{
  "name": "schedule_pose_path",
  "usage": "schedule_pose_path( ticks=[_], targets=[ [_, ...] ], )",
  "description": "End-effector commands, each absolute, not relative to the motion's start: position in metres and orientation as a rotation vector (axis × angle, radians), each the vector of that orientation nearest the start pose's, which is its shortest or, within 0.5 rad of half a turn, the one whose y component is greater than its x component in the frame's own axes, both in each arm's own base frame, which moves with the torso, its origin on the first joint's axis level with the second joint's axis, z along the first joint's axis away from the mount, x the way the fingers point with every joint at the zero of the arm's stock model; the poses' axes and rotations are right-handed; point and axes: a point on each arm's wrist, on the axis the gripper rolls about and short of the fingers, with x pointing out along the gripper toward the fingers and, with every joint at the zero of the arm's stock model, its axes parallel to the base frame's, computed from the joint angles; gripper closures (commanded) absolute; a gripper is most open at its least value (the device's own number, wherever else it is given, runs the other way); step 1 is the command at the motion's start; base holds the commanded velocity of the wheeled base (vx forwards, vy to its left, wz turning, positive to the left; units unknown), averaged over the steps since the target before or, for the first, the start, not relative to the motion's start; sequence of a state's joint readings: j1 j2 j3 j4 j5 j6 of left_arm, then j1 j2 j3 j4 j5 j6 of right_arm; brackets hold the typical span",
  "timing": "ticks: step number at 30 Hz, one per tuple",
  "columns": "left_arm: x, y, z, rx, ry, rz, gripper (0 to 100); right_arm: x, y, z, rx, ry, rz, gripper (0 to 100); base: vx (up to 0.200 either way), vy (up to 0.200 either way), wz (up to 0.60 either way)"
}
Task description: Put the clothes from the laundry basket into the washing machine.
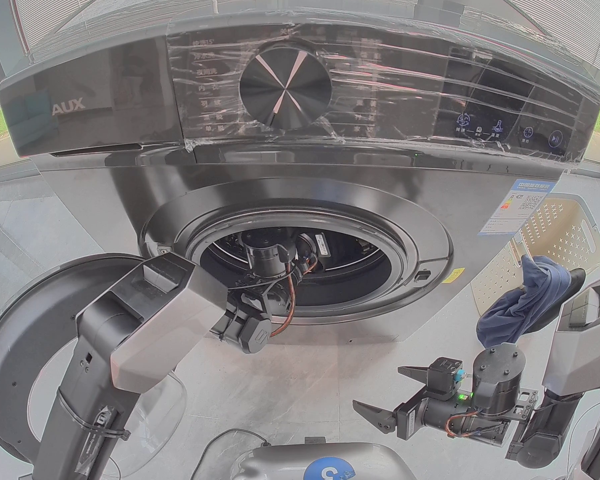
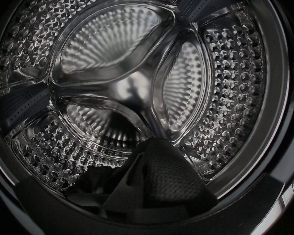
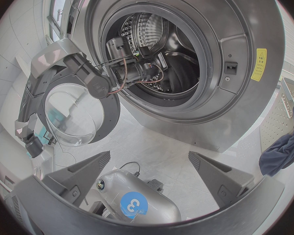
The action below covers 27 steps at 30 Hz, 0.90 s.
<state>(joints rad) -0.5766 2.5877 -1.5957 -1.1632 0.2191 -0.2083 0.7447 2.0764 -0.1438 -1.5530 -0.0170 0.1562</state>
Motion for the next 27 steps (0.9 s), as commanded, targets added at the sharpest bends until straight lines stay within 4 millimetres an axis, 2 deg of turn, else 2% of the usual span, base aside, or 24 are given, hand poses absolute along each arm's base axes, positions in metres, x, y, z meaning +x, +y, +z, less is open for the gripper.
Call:
schedule_pose_path(
  ticks=[1,5,6,10,17,27],
  targets=[
    [0.456,-0.280,0.040,-0.259,-0.092,-0.342,100,0.183,0.170,0.034,0.004,0.411,0.692,0,0.000,0.000,0.00],
    [0.456,-0.280,0.033,-0.240,-0.075,-0.339,100,0.183,0.170,0.034,0.005,0.410,0.692,0,0.000,0.000,0.00],
    [0.455,-0.280,0.031,-0.234,-0.069,-0.335,0,0.183,0.170,0.034,0.005,0.410,0.692,0,0.000,0.000,0.00],
    [0.450,-0.275,0.028,-0.208,-0.032,-0.324,0,0.183,0.169,0.034,0.005,0.411,0.691,0,0.000,0.000,0.00],
    [0.419,-0.263,0.046,-0.108,0.070,-0.352,0,0.183,0.170,0.034,0.005,0.410,0.692,0,0.000,0.000,0.00],
    [0.403,-0.259,0.046,-0.006,0.132,-0.415,0,0.183,0.170,0.033,0.003,0.414,0.692,0,0.000,0.000,0.00]
  ],
)
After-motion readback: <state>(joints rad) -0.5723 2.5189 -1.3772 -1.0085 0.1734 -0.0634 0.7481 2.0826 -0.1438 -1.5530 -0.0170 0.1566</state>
